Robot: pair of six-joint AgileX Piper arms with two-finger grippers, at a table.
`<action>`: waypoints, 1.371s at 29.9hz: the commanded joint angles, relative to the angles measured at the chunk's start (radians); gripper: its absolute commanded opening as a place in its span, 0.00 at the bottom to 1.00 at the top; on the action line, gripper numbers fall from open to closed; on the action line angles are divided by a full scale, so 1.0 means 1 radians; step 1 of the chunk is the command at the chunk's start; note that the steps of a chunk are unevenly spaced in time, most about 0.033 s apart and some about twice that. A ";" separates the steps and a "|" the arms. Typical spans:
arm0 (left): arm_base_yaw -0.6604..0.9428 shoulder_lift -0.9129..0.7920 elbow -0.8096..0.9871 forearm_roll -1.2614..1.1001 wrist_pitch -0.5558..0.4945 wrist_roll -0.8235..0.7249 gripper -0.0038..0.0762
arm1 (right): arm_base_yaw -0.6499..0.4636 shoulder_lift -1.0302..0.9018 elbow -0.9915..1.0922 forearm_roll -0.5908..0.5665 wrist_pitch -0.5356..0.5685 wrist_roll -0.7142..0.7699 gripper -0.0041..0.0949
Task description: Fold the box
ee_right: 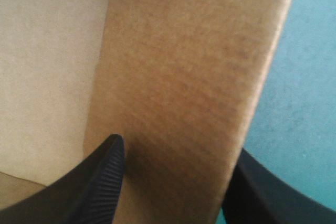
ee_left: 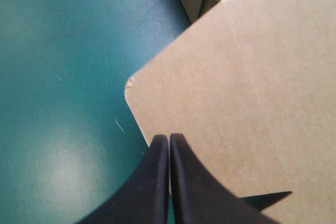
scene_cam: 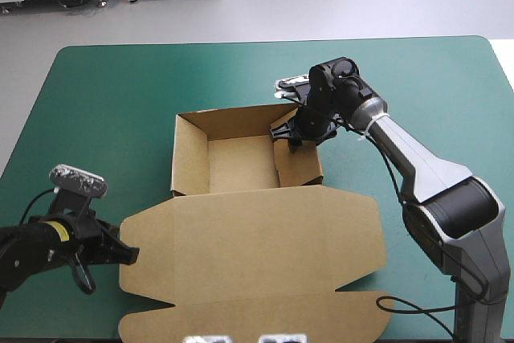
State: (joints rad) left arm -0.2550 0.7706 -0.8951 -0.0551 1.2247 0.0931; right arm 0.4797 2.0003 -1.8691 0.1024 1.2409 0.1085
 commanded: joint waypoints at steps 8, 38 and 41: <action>-0.004 -0.176 0.196 -0.008 -0.084 -0.025 0.04 | -0.005 -0.014 -0.017 0.035 0.008 -0.023 0.03; -0.004 -0.188 0.231 -0.008 -0.088 -0.025 0.04 | -0.715 -0.239 -0.023 -0.102 0.008 -0.045 0.02; -0.004 -0.188 0.231 -0.008 -0.088 -0.025 0.04 | -0.786 -0.239 -0.019 -0.102 0.008 -0.074 0.02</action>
State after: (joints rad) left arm -0.2550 0.5784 -0.6411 -0.0551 1.1787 0.0757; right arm -0.2443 1.8220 -1.8680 -0.0124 1.2431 0.0664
